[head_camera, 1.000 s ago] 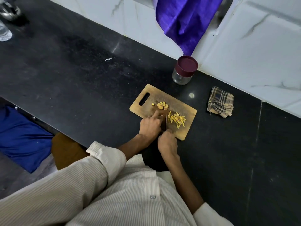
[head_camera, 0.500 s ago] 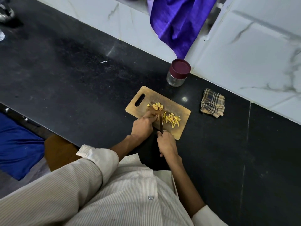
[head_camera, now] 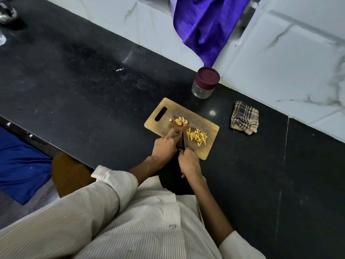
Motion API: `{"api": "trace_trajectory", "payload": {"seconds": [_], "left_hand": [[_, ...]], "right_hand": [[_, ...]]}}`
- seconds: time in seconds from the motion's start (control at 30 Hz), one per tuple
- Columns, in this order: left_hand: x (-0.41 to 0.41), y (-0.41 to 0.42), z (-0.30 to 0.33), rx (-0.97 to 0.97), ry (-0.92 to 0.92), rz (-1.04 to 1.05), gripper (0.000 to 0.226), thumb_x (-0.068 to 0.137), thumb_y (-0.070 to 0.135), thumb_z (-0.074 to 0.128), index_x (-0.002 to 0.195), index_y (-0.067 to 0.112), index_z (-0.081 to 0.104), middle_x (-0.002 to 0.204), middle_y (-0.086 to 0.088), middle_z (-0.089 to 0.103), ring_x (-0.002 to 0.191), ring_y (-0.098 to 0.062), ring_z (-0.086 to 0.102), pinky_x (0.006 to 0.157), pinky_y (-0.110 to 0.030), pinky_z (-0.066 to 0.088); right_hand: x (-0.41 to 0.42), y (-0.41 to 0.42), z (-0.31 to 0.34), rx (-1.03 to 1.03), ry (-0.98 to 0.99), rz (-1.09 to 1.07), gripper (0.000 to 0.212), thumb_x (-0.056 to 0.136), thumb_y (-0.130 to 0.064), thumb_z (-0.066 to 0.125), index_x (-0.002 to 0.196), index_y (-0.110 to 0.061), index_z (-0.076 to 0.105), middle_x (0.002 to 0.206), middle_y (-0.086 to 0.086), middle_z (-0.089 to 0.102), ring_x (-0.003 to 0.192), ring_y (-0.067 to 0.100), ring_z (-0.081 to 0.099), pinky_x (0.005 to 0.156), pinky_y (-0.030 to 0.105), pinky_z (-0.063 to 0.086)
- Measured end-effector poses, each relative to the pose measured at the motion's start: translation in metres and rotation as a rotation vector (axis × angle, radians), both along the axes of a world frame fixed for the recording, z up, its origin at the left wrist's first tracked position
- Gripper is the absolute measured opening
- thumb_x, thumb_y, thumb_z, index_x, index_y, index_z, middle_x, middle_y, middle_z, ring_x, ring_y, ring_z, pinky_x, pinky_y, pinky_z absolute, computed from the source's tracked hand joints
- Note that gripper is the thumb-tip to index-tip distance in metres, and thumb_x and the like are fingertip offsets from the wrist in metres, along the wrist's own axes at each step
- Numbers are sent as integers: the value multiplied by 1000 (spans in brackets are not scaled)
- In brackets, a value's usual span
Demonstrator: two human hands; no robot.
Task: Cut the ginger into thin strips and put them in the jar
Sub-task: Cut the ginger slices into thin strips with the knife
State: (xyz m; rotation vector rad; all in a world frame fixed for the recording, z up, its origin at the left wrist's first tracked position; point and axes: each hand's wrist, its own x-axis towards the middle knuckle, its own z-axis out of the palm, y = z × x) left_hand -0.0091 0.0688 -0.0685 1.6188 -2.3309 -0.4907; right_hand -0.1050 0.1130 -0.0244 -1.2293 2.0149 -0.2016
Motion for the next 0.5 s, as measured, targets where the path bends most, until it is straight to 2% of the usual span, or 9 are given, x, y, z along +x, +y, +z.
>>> {"api": "trace_trajectory", "payload": {"seconds": [0.2, 0.33, 0.5], "left_hand": [[0, -3, -4, 19, -13, 5, 46, 89, 17, 58, 134, 18, 53, 135, -3, 45, 84, -27, 66, 66, -40, 57], [-1, -3, -4, 30, -27, 11, 48, 88, 18, 59, 135, 19, 51, 136, -2, 44, 85, -27, 65, 68, -40, 57], [-2, -3, -4, 33, -10, 19, 46, 86, 16, 60, 132, 18, 55, 133, -3, 47, 78, -30, 66, 62, -40, 57]], "right_hand": [[-3, -2, -5, 6, -8, 4, 25, 105, -25, 38, 103, -6, 54, 90, 11, 60, 75, 33, 70, 68, 51, 60], [-4, -5, -7, 31, 31, 23, 30, 104, -25, 38, 114, -4, 56, 103, 15, 61, 86, 36, 70, 77, 51, 58], [-4, -9, -8, 77, 69, 61, 30, 102, -20, 38, 121, -2, 53, 114, 19, 61, 93, 38, 68, 79, 52, 58]]}}
